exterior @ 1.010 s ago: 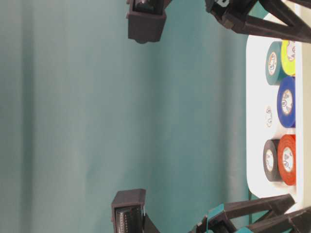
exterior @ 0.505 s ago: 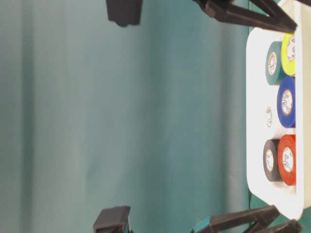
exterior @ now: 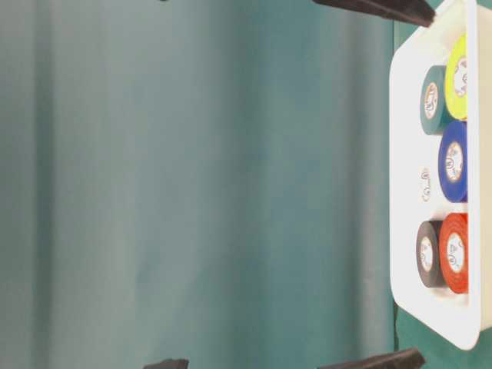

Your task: Put the tape alternately from left to right into the white case.

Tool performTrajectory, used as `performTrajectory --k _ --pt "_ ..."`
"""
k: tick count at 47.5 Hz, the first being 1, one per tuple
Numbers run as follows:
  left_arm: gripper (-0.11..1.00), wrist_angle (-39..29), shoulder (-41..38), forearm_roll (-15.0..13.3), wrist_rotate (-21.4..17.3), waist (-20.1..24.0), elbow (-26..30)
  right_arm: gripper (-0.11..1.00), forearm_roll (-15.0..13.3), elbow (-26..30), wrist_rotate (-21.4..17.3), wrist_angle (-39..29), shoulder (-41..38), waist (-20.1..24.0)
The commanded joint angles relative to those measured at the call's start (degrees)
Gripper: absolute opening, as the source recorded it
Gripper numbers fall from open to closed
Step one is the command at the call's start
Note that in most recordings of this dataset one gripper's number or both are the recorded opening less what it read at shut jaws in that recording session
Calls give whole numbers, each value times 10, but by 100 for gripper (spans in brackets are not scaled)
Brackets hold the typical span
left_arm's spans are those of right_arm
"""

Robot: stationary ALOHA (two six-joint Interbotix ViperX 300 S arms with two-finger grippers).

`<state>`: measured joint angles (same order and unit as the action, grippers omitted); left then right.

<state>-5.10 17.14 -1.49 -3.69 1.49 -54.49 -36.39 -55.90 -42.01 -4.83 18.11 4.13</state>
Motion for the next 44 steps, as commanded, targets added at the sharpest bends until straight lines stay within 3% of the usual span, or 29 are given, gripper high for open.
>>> performTrajectory --k 1,21,44 --pt "97 6 16 -1 0 -2 -11 82 1 0 -1 2 17 -3" --pt "97 27 64 -1 -1 -2 -47 82 0 -40 -1 4 69 -17" --pt "97 69 171 -1 0 -2 -122 82 1 -86 -1 5 160 -26"
